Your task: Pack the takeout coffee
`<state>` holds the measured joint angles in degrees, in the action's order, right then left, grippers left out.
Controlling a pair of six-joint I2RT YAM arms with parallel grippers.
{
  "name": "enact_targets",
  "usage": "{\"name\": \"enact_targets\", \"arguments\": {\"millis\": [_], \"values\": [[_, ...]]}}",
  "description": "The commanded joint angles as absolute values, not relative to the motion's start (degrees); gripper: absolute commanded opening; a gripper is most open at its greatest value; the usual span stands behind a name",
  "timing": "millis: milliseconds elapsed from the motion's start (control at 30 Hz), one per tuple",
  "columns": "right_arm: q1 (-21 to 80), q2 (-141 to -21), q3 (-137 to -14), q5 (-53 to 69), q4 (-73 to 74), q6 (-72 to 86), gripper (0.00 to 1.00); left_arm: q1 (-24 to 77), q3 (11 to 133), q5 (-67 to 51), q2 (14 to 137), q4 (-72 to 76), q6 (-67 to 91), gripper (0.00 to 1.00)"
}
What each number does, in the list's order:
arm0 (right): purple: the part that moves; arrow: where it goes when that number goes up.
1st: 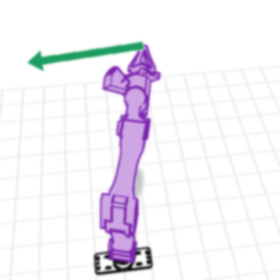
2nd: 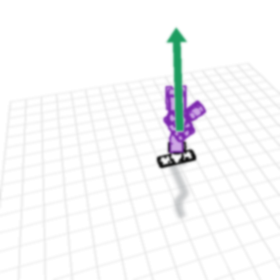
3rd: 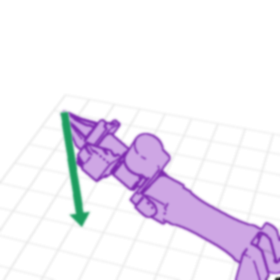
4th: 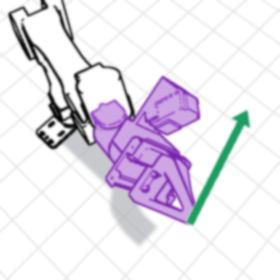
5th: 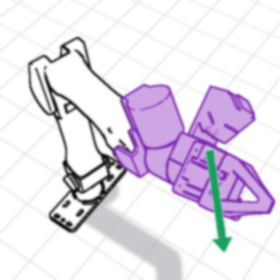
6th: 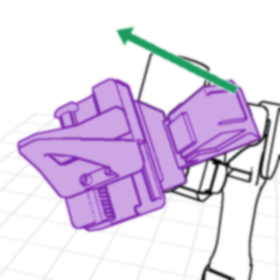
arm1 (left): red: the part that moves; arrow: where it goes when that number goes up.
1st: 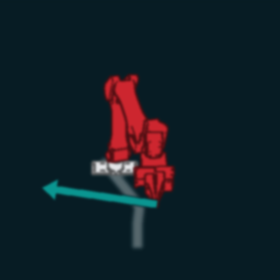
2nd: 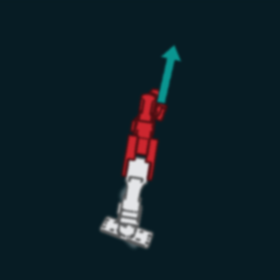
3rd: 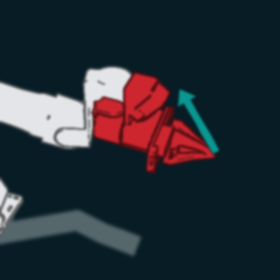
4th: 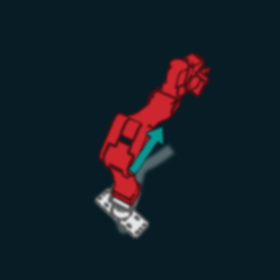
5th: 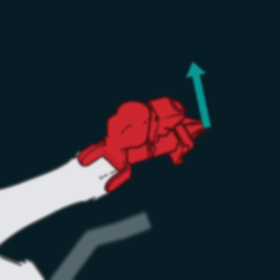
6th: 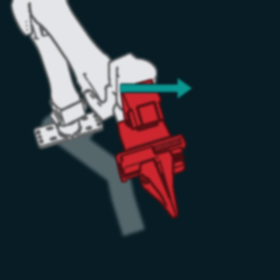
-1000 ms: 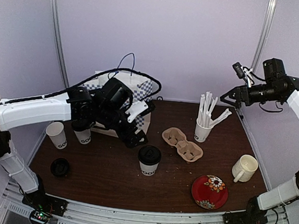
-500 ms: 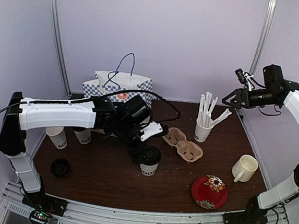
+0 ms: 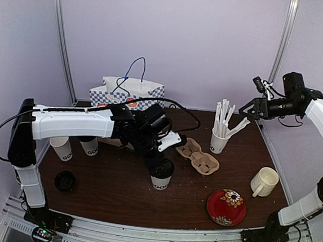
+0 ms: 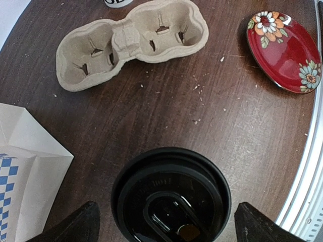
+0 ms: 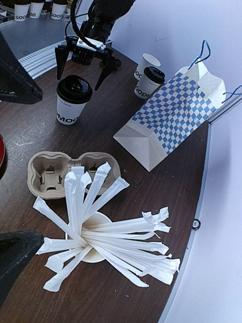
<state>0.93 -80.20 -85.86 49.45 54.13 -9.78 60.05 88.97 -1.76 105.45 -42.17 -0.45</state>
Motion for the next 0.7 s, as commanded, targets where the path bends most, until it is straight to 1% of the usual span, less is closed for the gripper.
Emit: {"name": "enact_targets", "arguments": {"millis": [0,267,433,667], "values": [[0.7,-80.2,-85.3,51.3,52.5,-9.0,0.9,60.0,91.2,-0.9,107.0,-43.1,-0.2,0.97],[0.7,-80.2,-85.1,51.8,52.3,-8.8,0.9,59.9,93.1,-0.9,109.3,-45.3,2.2,0.97],[0.7,-80.0,-84.9,51.9,52.3,-8.6,0.9,59.9,93.7,-0.9,109.8,-45.5,2.5,0.92],[0.8,-80.0,-84.8,52.0,52.1,-8.6,0.9,59.7,93.6,-0.9,109.9,-45.6,2.5,0.88]]}}
